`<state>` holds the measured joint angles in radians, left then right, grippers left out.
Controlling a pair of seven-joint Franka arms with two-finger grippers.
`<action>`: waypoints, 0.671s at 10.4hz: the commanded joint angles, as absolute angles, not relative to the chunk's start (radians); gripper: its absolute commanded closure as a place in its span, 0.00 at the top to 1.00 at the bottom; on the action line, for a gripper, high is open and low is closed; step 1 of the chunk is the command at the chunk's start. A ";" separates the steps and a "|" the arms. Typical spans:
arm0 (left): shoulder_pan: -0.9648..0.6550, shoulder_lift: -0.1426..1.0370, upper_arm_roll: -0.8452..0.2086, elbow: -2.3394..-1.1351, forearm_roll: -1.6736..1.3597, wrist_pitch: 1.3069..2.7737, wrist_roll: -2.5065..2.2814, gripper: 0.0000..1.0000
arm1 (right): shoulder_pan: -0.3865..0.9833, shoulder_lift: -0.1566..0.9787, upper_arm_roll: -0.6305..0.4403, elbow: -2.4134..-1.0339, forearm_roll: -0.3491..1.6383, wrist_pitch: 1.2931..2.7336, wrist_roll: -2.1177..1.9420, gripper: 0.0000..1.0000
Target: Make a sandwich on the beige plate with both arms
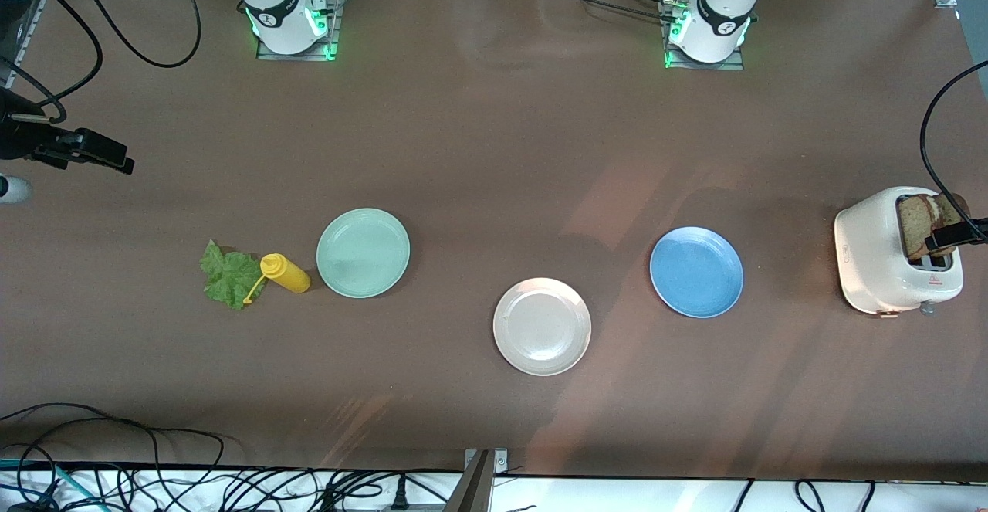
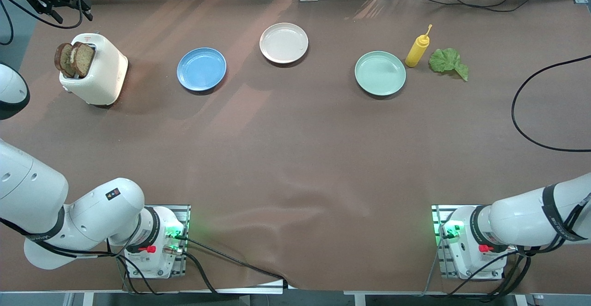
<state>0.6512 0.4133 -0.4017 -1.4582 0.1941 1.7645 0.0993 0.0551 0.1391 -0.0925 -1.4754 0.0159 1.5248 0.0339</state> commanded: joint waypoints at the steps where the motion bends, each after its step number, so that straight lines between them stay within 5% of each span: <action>1: 0.637 0.384 -0.403 -1.447 0.178 1.715 0.092 1.00 | 0.052 0.143 -0.092 -1.459 0.008 1.506 0.029 1.00; 7: 0.569 0.325 -0.413 -1.433 0.166 1.623 0.023 1.00 | 0.044 0.144 -0.092 -1.459 0.008 1.506 0.029 1.00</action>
<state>0.5878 0.3524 -0.4137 -1.4336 0.1941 1.6531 0.0571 0.0498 0.1396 -0.0937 -1.4754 0.0158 1.5237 0.0338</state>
